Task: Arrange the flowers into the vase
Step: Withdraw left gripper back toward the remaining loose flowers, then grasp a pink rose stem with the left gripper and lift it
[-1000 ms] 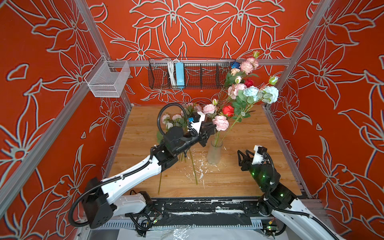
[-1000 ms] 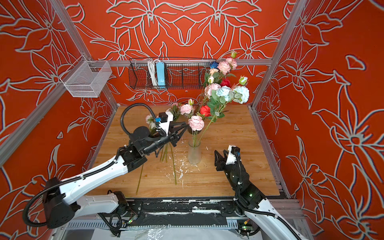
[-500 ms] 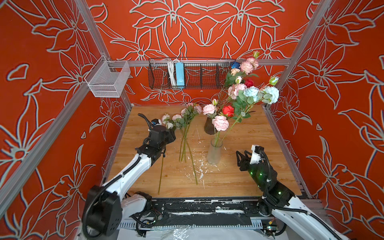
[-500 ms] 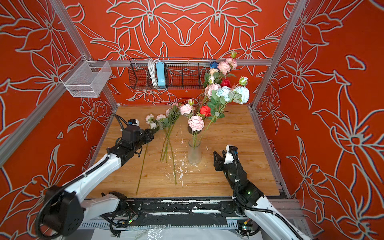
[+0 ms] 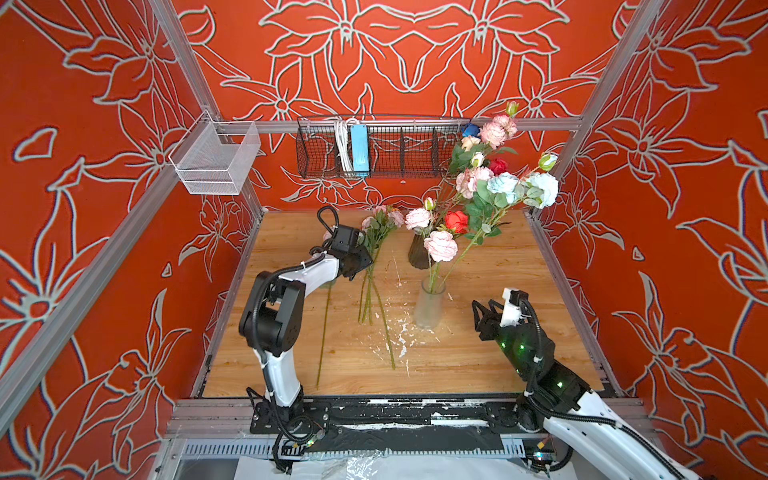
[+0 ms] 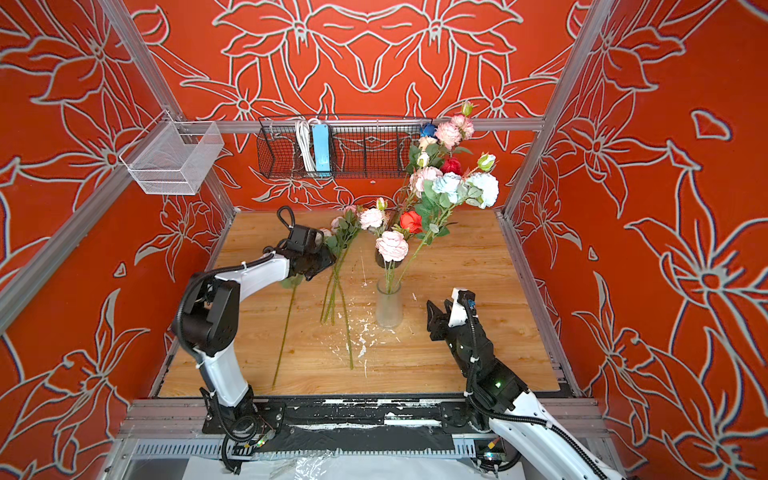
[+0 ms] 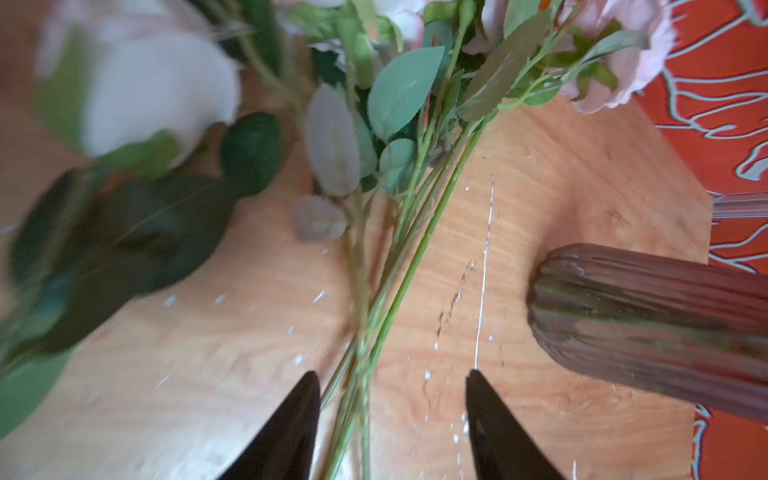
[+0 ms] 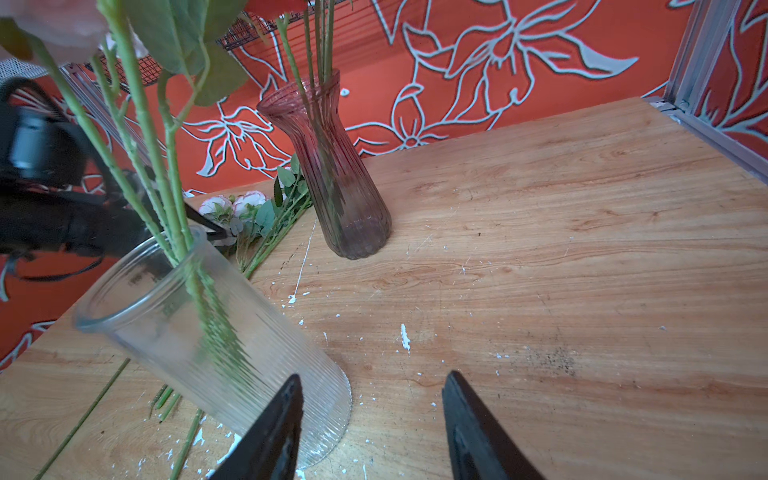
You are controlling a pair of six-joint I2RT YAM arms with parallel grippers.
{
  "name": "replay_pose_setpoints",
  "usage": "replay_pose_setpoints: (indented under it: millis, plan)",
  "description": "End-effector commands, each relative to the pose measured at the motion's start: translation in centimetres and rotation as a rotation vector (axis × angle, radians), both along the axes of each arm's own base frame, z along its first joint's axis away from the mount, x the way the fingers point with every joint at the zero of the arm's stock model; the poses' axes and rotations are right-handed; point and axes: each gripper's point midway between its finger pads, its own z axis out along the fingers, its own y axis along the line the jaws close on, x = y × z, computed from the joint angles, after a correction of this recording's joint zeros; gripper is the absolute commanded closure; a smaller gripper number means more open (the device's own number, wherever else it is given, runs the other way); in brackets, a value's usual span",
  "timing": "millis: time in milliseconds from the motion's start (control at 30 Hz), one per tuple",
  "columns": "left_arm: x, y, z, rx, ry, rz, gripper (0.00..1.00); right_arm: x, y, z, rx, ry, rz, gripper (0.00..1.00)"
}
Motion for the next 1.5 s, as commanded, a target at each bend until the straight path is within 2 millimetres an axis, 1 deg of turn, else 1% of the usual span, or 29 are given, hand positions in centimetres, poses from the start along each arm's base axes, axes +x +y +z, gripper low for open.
replay_pose_setpoints:
  millis: [0,100,167,267,300,367,400,433,500,633,700,733,867,1000,1067,1100,1133,1200,1300,1333,1400,1433,1467]
  plan:
    - [-0.5,0.4,-2.4,-0.018,0.112,0.036,0.46,0.0,-0.2,1.5,0.026,-0.021,-0.012,0.44]
    - [-0.1,0.6,-3.5,-0.015,0.123,0.071,0.49,0.0,-0.5,1.5,0.027,-0.026,-0.025,0.44]
    - [0.4,0.4,-4.2,-0.025,0.129,0.068,0.51,0.0,-0.6,1.4,0.026,-0.025,-0.03,0.44]
    - [1.1,-0.2,-5.1,-0.032,0.136,0.04,0.61,0.1,-0.4,1.4,0.025,-0.021,-0.025,0.44]
    - [1.2,-0.1,-5.3,-0.028,0.137,0.04,0.7,0.1,-0.4,1.5,0.027,-0.023,-0.023,0.44]
    - [1.2,0.4,-5.0,-0.029,0.129,0.062,0.8,0.1,-0.4,1.5,0.027,-0.023,-0.024,0.45]
    - [1.1,0.5,-4.6,-0.044,0.111,0.069,0.84,0.1,-0.5,1.4,0.025,-0.023,-0.025,0.45]
    - [0.8,0.5,-4.2,-0.059,0.099,0.073,0.86,0.1,-0.5,1.5,0.024,-0.025,-0.027,0.45]
    - [0.4,0.4,-2.7,-0.08,0.064,0.064,0.9,0.1,-0.5,1.4,0.023,-0.023,-0.028,0.45]
    - [-0.9,-0.3,0.3,-0.103,0.036,0.021,0.91,0.1,-0.5,1.5,0.024,-0.025,-0.026,0.45]
    - [-1.4,-0.4,1.8,-0.114,0.001,0.01,0.91,0.1,-0.4,1.4,0.022,-0.022,-0.023,0.45]
    - [-1.7,-0.4,2.6,-0.119,-0.016,0.007,0.94,0.1,-0.4,1.4,0.022,-0.023,-0.025,0.45]
    - [-2.6,0.1,5.0,-0.102,-0.061,-0.004,1.0,0.1,-0.5,1.5,0.019,-0.025,-0.026,0.45]
    - [-3.4,-0.6,7.2,-0.141,-0.105,-0.057,1.0,0.0,-0.7,1.5,0.019,-0.029,-0.037,0.45]
    - [-4.1,-1.2,9.3,-0.175,-0.153,-0.088,1.0,0.1,-0.7,1.5,0.019,-0.028,-0.034,0.45]
    - [-4.5,-1.5,10.7,-0.191,-0.197,-0.108,1.0,0.1,-0.7,1.5,0.02,-0.03,-0.034,0.45]
    - [-5.1,-1.8,12.7,-0.202,-0.257,-0.127,1.0,0.1,-0.6,1.4,0.019,-0.027,-0.033,0.45]
    - [-6.7,-2.6,17.0,-0.219,-0.4,-0.18,1.0,0.1,-0.6,1.4,0.019,-0.027,-0.032,0.45]
    - [-10.1,-4.1,24.2,-0.195,-0.645,-0.282,1.0,0.2,-0.7,1.2,0.02,-0.03,-0.038,0.45]
    - [-11.4,-5.1,26.6,-0.192,-0.737,-0.34,1.0,0.3,-0.7,1.1,0.022,-0.033,-0.042,0.45]
    - [-14.1,-6.4,31.1,-0.203,-0.9,-0.421,1.0,0.3,-0.8,1.1,0.025,-0.037,-0.048,0.45]
    - [-15.8,-7.1,33.6,-0.215,-1.0,-0.475,1.0,0.3,-0.8,1.1,0.032,-0.042,-0.053,0.45]
    - [-17.2,-7.5,35.7,-0.219,-1.087,-0.503,1.0,0.3,-0.9,1.1,0.038,-0.046,-0.056,0.45]
